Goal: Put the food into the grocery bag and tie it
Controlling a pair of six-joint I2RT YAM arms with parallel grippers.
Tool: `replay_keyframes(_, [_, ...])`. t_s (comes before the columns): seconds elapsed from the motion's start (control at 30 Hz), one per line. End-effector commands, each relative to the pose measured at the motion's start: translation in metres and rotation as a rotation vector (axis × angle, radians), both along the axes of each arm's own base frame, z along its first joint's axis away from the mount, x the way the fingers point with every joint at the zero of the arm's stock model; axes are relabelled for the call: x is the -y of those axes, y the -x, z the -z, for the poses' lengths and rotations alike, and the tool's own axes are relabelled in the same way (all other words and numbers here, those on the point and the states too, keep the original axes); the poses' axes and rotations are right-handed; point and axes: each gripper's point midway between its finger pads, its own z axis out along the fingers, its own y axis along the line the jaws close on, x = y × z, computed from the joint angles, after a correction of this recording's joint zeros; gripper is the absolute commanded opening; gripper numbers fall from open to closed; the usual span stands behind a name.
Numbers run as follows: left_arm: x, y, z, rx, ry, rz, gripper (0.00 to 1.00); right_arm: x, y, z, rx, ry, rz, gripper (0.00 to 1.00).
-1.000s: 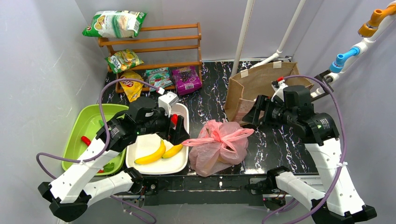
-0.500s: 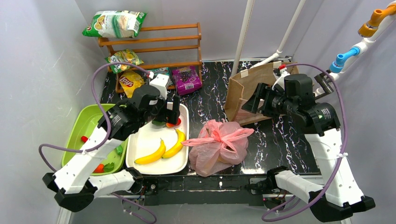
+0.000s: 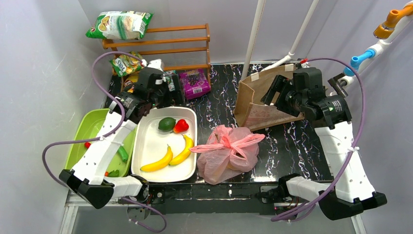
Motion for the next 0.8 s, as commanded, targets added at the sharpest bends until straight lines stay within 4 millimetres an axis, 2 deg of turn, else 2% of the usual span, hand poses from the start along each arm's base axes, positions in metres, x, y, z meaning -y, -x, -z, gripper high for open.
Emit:
replay_keyframes(0.0, [-0.001,-0.004,-0.015,-0.021,0.264,-0.053,0.98,0.019,-0.008,-0.001,-0.020,-0.009,0.180,0.88])
replay_keyframes(0.07, [-0.009,-0.006,-0.015,-0.019,0.274,-0.071,0.98,0.024,-0.009,0.002,-0.017,0.005,0.201,0.88])
replay_keyframes(0.2, [-0.012,-0.005,-0.014,-0.012,0.266,-0.069,0.98,0.022,-0.013,-0.008,0.046,-0.021,0.186,0.89])
replay_keyframes(0.3, [0.001,0.004,-0.023,-0.009,0.367,-0.034,0.98,0.022,-0.011,-0.017,0.068,-0.052,0.208,0.89])
replay_keyframes(0.37, [0.003,0.009,-0.023,-0.011,0.384,-0.014,0.98,0.026,-0.006,-0.015,0.041,-0.088,0.273,0.90])
replay_keyframes(0.5, [-0.008,0.011,-0.016,0.034,0.323,-0.007,0.98,0.029,0.001,-0.010,-0.024,-0.122,0.331,0.90])
replay_keyframes(0.63, [-0.019,-0.003,0.002,-0.006,0.265,-0.107,0.98,0.042,0.001,0.003,-0.057,-0.063,0.387,0.91])
replay_keyframes(0.77, [-0.015,-0.030,0.007,0.025,0.245,-0.122,0.98,0.048,-0.002,-0.008,-0.013,-0.053,0.404,0.91])
